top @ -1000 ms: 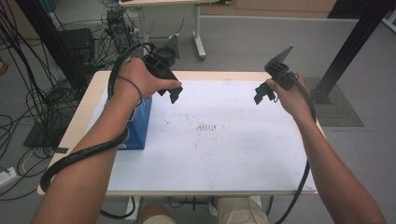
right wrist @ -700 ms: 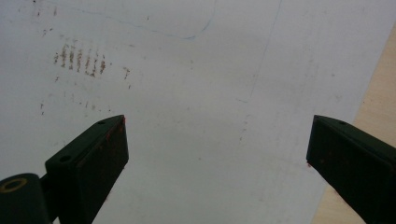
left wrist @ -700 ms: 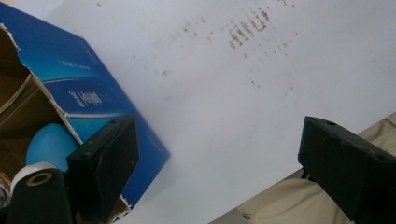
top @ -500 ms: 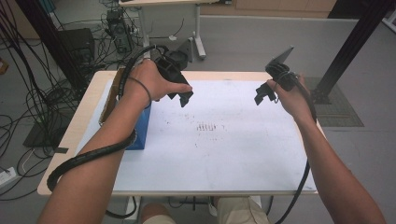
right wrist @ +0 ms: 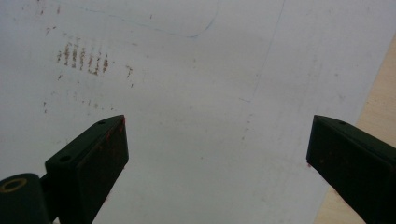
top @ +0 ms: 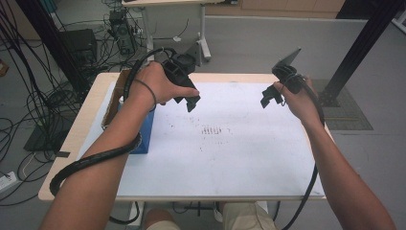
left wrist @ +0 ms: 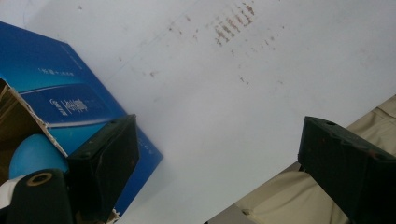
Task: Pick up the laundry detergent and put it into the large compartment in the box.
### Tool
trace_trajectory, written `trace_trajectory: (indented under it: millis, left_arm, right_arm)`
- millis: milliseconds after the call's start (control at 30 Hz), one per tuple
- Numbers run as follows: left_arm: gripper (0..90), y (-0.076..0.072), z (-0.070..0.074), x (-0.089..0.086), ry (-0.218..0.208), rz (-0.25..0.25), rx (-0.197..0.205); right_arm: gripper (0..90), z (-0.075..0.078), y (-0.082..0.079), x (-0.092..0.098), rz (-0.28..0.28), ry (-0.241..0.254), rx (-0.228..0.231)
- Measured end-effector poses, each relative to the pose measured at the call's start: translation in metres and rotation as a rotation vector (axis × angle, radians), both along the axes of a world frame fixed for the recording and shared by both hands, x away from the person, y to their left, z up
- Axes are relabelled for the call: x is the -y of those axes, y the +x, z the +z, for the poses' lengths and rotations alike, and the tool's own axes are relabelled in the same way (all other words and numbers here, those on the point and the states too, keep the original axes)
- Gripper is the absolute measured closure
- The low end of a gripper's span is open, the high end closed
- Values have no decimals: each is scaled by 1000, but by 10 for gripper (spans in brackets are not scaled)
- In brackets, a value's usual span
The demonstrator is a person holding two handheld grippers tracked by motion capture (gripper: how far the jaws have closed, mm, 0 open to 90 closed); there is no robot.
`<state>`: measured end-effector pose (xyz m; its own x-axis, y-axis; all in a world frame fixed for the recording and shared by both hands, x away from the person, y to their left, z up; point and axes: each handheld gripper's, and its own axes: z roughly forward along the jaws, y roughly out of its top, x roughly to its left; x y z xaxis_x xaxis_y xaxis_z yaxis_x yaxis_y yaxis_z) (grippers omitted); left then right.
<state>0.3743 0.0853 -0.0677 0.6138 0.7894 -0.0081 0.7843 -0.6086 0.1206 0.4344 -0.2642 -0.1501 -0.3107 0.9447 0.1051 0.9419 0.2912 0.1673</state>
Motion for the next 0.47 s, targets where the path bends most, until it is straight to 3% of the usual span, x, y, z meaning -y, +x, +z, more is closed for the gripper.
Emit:
trace_trajectory:
  millis: [467]
  left_arm:
    - [124,-2,2,-2,-18,-7,0]
  right_arm:
    - [52,3,-4,-1,1,-2,9]
